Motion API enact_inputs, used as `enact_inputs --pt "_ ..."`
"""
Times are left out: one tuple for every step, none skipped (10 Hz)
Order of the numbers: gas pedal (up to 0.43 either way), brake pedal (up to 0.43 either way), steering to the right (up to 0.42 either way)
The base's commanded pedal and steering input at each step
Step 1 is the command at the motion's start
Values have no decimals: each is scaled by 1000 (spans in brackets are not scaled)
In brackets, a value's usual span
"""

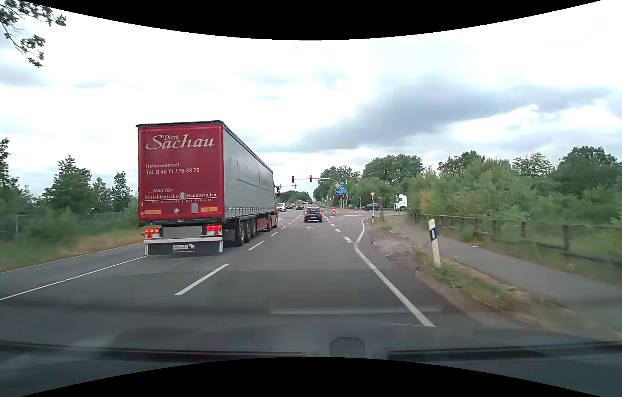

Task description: Follow the waypoints while adhering to traffic rules and regulations

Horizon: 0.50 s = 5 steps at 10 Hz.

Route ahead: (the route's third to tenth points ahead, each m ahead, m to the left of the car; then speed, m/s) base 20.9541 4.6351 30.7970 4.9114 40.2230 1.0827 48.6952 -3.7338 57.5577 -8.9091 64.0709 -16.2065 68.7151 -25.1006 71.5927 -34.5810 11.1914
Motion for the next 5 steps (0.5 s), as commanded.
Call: enact_inputs --pt "67 0 0" --pt "67 0 3" --pt "67 0 6" --pt "59 0 13" --pt "59 0 18"
